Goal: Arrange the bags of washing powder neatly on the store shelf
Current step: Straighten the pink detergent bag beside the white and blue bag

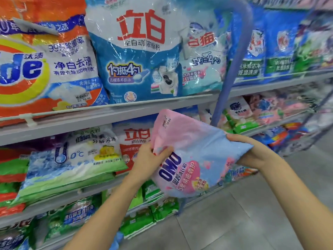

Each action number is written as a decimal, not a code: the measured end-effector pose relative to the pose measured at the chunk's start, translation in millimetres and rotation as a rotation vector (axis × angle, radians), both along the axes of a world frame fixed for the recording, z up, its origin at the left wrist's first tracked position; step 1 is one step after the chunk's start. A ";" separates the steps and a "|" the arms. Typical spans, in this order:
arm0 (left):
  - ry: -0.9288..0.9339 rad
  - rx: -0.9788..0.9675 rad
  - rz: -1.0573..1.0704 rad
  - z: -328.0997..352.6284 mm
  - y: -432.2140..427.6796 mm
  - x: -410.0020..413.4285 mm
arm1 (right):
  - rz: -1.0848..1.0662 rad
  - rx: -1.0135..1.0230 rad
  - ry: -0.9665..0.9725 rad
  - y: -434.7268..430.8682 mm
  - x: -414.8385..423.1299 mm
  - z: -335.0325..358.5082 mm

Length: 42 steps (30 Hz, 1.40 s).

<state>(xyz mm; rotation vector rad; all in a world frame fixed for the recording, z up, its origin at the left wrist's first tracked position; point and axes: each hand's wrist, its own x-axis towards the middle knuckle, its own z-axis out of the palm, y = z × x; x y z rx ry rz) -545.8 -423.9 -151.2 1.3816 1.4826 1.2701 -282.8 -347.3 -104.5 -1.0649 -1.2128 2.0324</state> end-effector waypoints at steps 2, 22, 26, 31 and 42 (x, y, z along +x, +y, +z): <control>0.034 0.005 0.029 12.0 11.7 14.5 | -0.068 -0.051 -0.008 -0.6 19.8 -8.0; 1.121 0.551 0.032 115.1 144.9 309.2 | -0.570 0.984 -0.154 63.8 220.4 73.4; 1.008 0.570 0.092 126.7 169.1 359.2 | -0.545 1.033 -0.121 94.6 264.9 101.0; 0.762 0.713 0.037 122.5 203.6 385.1 | -0.578 1.030 -0.120 129.3 310.8 118.0; -0.672 0.188 -0.105 71.6 284.5 442.3 | -0.677 0.907 0.028 220.2 400.8 134.8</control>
